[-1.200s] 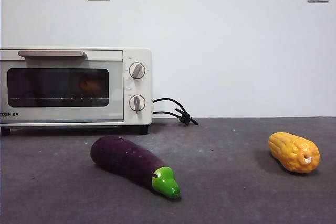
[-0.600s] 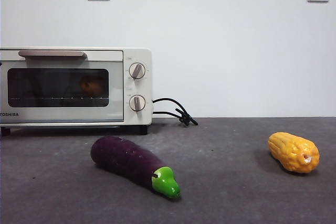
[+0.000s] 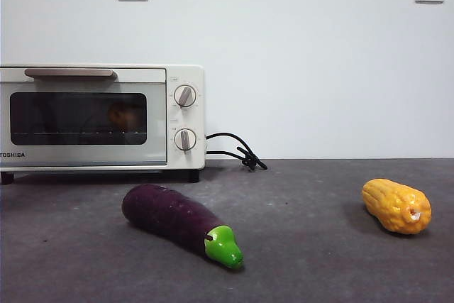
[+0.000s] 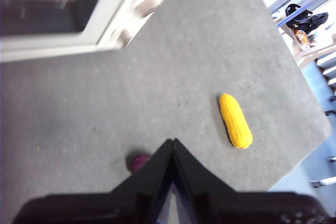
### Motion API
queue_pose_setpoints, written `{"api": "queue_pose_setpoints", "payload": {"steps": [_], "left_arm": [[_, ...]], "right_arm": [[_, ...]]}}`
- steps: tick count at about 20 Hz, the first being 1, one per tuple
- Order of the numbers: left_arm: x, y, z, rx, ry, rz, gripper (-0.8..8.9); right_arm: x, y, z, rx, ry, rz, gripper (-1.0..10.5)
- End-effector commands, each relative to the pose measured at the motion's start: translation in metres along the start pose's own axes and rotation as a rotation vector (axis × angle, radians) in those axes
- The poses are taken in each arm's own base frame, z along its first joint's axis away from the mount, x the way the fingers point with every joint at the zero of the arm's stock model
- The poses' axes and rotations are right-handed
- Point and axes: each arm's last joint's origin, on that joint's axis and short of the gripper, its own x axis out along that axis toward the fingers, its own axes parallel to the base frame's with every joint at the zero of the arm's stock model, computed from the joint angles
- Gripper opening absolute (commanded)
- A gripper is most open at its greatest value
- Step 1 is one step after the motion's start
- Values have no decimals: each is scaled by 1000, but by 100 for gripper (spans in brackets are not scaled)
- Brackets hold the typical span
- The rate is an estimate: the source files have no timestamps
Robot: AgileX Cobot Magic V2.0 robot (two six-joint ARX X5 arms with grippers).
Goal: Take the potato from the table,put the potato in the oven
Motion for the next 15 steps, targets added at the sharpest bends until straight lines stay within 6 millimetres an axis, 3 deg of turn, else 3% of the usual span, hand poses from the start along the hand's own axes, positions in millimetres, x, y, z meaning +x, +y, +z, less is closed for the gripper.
{"api": "queue_pose_setpoints", "payload": {"steps": [1,4,6,8,11,15], "left_arm": [[-28,-34,-13,106,-84,17,-6],[-73,-68,-42,166,-235,151,-6],[-99,-84,-64,187,-346,263,-4],[-117,-95,-83,169,-422,267,-4],[-126,-103,-95,184,-463,244,-4],[-123,-100,-91,175,-448,247,-4]], "right_arm": [[1,0,-4,-5,21,-11,1],[1,0,-4,-5,21,-11,1],[1,0,-4,-5,21,-11,1],[1,0,-4,-5,21,-11,1],[1,0,-4,-5,21,-11,1],[1,0,-4,-5,21,-11,1]]}}
